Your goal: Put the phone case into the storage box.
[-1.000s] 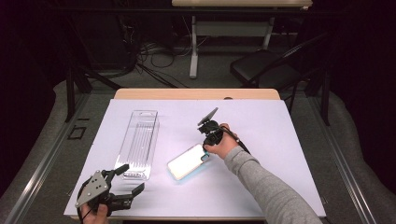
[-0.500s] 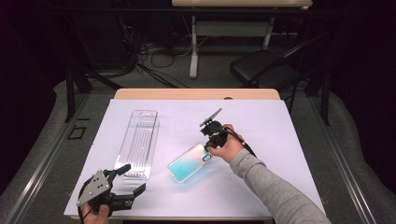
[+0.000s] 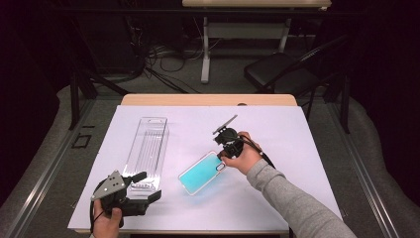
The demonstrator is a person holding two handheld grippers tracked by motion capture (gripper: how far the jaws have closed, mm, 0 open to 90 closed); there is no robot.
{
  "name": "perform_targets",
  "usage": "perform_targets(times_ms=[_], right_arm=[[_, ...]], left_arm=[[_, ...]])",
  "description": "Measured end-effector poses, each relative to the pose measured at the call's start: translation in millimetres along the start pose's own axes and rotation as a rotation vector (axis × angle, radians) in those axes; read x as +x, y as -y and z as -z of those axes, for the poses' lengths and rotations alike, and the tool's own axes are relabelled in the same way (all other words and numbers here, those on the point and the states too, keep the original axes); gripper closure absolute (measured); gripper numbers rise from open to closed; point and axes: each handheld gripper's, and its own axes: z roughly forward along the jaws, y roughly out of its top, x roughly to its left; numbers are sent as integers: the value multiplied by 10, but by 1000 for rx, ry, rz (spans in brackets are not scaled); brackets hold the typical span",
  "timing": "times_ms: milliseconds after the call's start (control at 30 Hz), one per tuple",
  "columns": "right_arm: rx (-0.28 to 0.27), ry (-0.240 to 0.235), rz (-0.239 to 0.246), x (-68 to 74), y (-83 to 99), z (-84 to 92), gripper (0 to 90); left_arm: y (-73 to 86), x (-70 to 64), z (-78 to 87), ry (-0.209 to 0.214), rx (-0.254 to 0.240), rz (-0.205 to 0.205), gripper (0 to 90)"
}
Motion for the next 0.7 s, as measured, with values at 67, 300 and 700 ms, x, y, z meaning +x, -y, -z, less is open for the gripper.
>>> perform_targets(times_ms=[67, 300, 700], right_arm=[[-5, 7, 3, 0, 3, 20, 875], [-34, 33, 12, -29, 25, 77, 875], [-117, 79, 36, -42, 76, 196, 875]], left_arm=[[-29, 5, -35, 18, 11, 5, 158], [-200, -16, -143, -8, 37, -23, 165], [-521, -3, -357, 12, 49, -31, 227]])
